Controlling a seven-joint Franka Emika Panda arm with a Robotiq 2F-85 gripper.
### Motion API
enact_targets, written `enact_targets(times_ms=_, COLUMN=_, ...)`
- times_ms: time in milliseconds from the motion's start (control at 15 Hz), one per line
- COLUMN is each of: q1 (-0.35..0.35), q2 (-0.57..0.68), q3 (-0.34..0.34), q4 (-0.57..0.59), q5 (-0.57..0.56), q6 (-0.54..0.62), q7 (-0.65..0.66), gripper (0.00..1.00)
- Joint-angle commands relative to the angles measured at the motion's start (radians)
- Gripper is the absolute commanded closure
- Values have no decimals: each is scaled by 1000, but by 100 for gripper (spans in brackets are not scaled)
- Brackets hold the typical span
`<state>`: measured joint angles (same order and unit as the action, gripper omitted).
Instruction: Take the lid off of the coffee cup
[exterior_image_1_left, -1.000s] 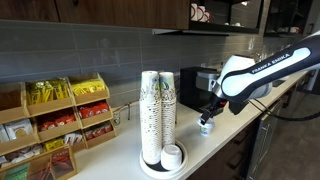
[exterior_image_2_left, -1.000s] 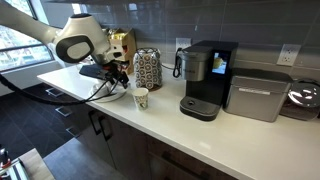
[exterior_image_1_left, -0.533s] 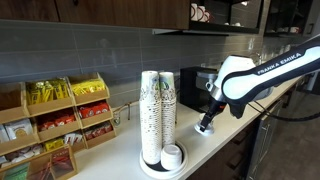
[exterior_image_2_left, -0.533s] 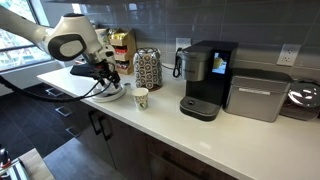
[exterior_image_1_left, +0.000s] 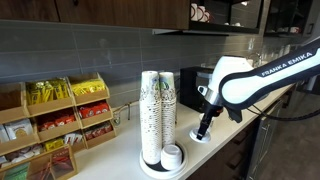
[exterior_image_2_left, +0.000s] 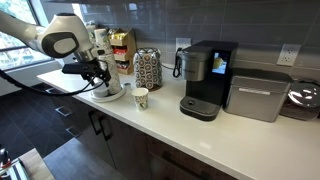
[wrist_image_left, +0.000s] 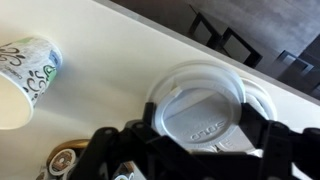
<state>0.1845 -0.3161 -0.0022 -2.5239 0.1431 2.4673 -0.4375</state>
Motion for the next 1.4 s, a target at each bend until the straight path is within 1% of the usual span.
enact_targets(times_ms=0, q1=28, q2=-18, q3=11, q4=-16, q5=-2, q6=-27, q7=-33, gripper=16)
enact_targets(times_ms=333, q1=50, q2=-4, q3=29, q4=-5, q5=-4, q6=-23, q7=-35, gripper=19)
enact_targets(times_ms=1333, q1=93, q2=38, q3=69, q4=36, q5=2, q6=-23, q7=-30, gripper=16)
